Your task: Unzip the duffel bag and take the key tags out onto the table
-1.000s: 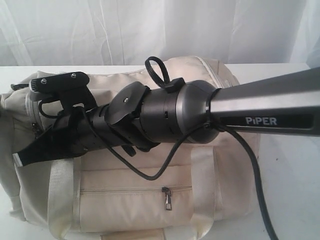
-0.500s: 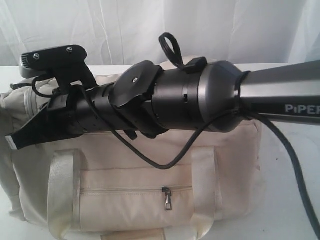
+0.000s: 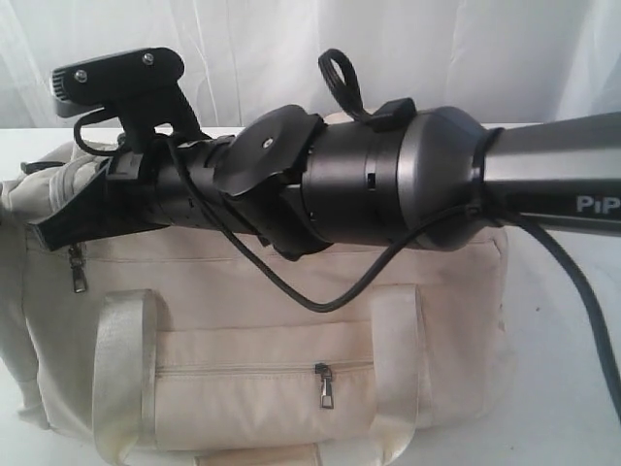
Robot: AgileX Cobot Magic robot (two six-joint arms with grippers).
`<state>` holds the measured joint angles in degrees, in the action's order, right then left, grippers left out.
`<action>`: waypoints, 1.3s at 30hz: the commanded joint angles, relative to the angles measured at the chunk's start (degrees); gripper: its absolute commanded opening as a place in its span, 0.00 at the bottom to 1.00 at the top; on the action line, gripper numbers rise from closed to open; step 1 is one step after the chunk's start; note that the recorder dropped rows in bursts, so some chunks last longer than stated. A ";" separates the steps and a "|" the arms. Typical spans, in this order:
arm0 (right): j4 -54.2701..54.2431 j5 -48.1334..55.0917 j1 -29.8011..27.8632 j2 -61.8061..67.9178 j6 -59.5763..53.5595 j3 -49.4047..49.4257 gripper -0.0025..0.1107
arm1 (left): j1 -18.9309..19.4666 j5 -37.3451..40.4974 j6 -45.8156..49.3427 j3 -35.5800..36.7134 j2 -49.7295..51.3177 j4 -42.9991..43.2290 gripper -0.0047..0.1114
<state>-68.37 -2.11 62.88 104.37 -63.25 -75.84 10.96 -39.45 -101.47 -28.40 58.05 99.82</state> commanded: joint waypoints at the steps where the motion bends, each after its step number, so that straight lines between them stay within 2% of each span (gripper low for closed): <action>1: 0.32 -3.11 -0.11 -0.59 -2.06 -2.29 0.02 | 0.36 1.49 -0.01 -0.25 -0.74 0.13 0.04; 11: 1.05 -3.96 -1.93 1.41 -3.60 -12.14 0.02 | 0.36 -5.72 2.49 -0.25 -0.74 0.13 0.04; 16: 0.93 -2.66 -5.78 5.21 -1.46 -16.23 0.02 | 0.36 -8.33 4.04 -0.25 -0.74 0.13 0.04; 18: 0.93 2.11 -6.69 5.46 -0.52 -16.20 0.02 | 0.36 -7.18 4.27 -0.25 -0.74 0.13 0.04; 20: 0.77 12.90 -7.97 5.35 -0.52 -16.20 0.03 | 0.36 -6.80 4.27 -0.25 -0.74 0.13 0.04; 21: 0.90 20.10 -8.89 4.95 -0.07 -16.20 0.08 | 0.36 -6.80 4.27 -0.25 -0.74 0.13 0.04; 22: 0.90 23.64 -9.44 4.69 1.80 -16.20 0.12 | 0.36 -6.21 4.27 -0.25 -0.74 0.13 0.04; 24: 0.90 29.39 -10.99 4.02 8.76 -16.20 0.27 | 0.36 -5.73 4.27 -0.25 -0.74 0.13 0.04; 26: 0.98 34.82 -12.79 3.14 13.93 -16.20 0.36 | 0.36 -5.73 4.27 -0.25 -0.74 0.13 0.04; 30: 2.44 45.40 -15.69 2.61 23.95 -16.20 0.37 | 0.36 -5.73 4.27 -0.25 -0.74 0.13 0.04; 34: 5.87 45.94 -16.07 3.08 31.60 -16.08 0.37 | 0.36 -5.73 4.27 -0.25 -0.74 0.13 0.04; 39: 5.15 46.64 -16.07 5.35 35.01 -16.08 0.37 | 0.36 -5.84 4.27 -0.25 -0.74 0.13 0.04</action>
<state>-63.22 43.84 47.13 108.58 -30.36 -91.77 11.18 -45.34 -97.37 -28.51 57.82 99.08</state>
